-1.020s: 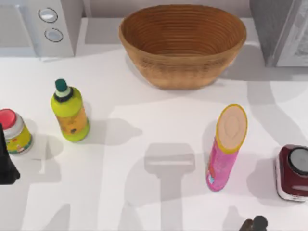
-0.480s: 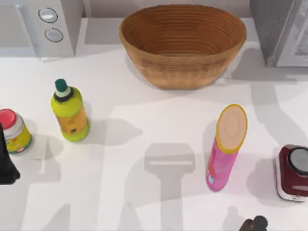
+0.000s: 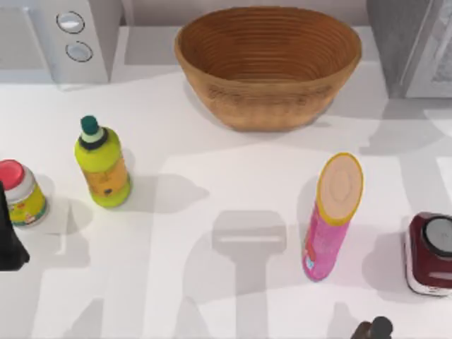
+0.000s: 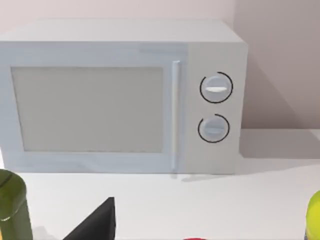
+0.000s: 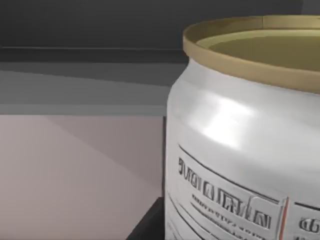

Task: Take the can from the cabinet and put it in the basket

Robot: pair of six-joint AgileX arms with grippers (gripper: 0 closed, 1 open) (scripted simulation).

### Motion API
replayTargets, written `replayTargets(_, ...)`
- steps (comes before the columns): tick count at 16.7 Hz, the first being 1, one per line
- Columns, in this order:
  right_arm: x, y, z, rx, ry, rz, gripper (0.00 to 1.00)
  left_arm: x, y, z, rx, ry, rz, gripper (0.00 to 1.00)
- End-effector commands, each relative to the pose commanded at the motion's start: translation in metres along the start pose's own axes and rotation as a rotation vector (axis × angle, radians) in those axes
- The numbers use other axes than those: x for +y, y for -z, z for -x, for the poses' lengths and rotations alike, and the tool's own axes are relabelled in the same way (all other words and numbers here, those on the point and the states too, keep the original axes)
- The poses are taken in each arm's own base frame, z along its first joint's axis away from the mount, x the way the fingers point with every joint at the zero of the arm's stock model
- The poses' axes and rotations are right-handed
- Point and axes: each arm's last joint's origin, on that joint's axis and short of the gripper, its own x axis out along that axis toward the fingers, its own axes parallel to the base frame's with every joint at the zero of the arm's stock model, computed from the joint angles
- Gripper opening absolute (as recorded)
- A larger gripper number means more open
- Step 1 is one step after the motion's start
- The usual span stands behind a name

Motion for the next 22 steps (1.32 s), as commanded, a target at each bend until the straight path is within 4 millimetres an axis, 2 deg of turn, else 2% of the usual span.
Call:
replayTargets(2,-0.01,0.034,0.009,0.0,-0.002,-0.001,0.0,0.0,0.0,0.0,0.0,0.0,0.0,1.0)
replayTargets(6,-0.025,0.115,0.025,-0.006,-0.006,-0.005,0.0,0.0,0.0,0.0,0.0,0.0,0.0,1.0)
replayTargets(10,-0.034,0.212,0.028,0.021,-0.012,-0.004,0.0,0.0,0.0,0.0,0.0,0.0,0.0,1.0)
replayTargets(13,-0.038,0.268,0.029,0.016,-0.015,-0.007,0.0,0.0,0.0,0.0,0.0,0.0,0.0,1.0)
replayTargets(15,-0.04,0.293,0.029,0.005,-0.017,-0.009,0.0,0.0,0.0,0.0,0.0,0.0,0.0,1.0)
replayTargets(17,-0.041,0.309,0.028,-0.004,-0.019,-0.009,0.0,0.0,0.0,0.0,0.0,0.0,0.0,1.0)
replayTargets(22,-0.042,0.314,0.027,-0.007,-0.019,-0.009,0.0,0.0,0.0,0.0,0.0,0.0,0.0,1.0)
